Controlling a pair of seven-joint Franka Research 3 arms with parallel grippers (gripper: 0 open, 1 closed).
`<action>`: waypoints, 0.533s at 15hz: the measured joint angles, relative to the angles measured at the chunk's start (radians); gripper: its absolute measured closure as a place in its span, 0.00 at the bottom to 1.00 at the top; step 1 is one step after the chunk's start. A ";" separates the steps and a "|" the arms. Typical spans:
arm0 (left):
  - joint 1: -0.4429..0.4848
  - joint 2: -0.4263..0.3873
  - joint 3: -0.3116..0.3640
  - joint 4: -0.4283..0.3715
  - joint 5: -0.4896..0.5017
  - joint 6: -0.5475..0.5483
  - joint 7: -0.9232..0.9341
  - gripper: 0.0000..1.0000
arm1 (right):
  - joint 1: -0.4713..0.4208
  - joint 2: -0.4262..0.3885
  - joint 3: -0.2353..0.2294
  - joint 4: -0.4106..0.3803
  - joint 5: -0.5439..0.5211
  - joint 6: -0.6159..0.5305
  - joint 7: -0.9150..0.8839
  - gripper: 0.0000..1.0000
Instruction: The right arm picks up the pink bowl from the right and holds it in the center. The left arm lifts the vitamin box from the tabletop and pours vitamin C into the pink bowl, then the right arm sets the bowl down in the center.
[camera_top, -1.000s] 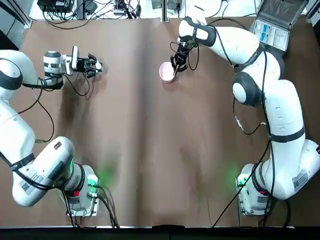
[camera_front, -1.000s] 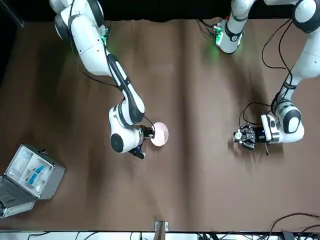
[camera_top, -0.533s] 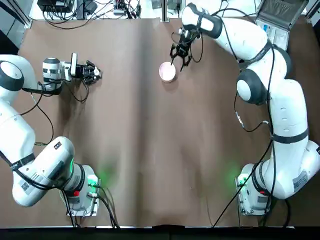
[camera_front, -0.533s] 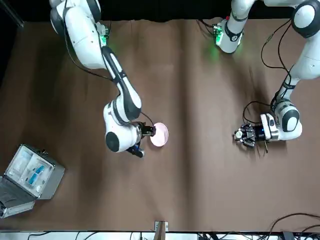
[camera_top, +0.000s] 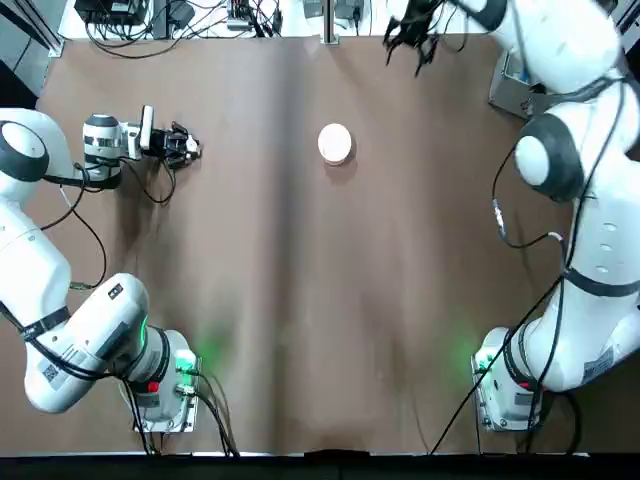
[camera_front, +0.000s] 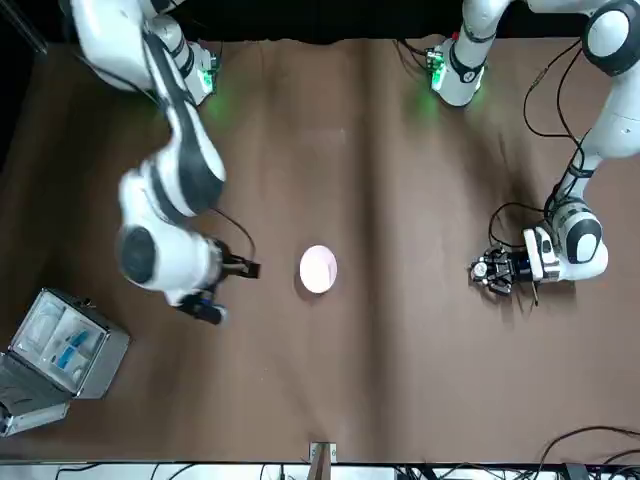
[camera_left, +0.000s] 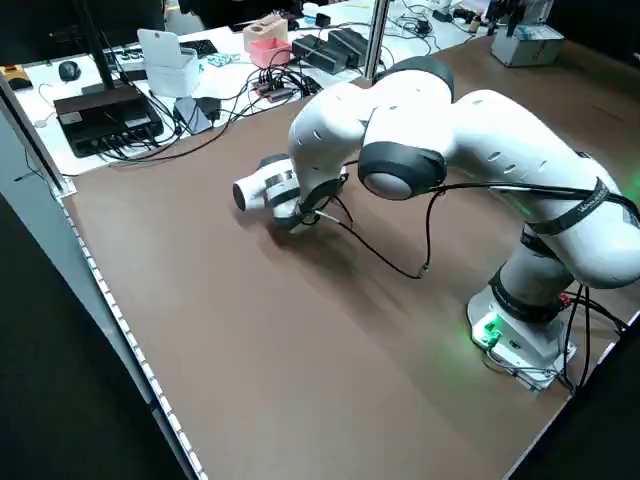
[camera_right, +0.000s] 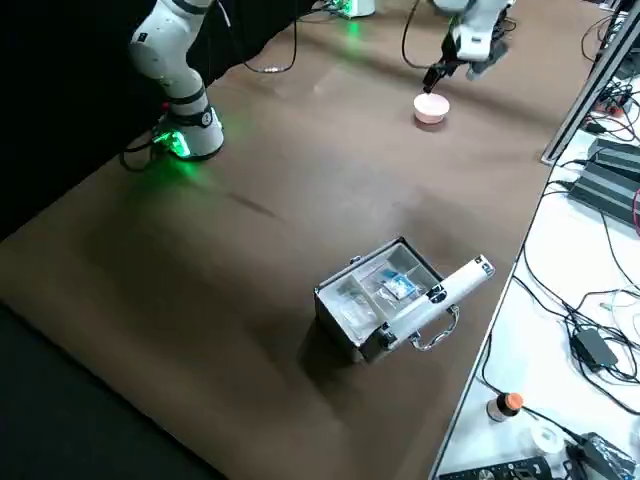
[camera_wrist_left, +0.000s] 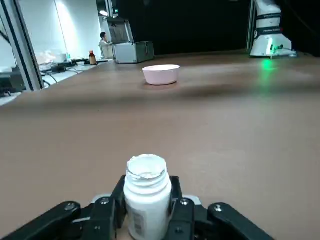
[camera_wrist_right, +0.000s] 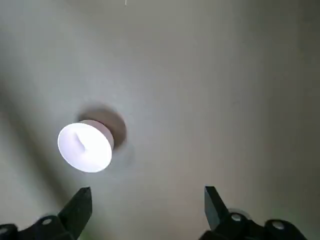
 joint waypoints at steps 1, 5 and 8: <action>-0.001 -0.001 0.001 -0.001 0.003 0.000 -0.026 0.64 | -0.022 -0.039 -0.001 0.000 -0.013 -0.035 -0.028 0.01; 0.001 -0.020 0.008 -0.024 0.012 0.000 -0.068 0.64 | -0.119 -0.146 -0.002 -0.001 -0.129 -0.156 -0.132 0.01; 0.001 -0.031 0.012 -0.037 0.023 -0.001 -0.067 0.64 | -0.176 -0.209 -0.002 -0.001 -0.188 -0.162 -0.260 0.01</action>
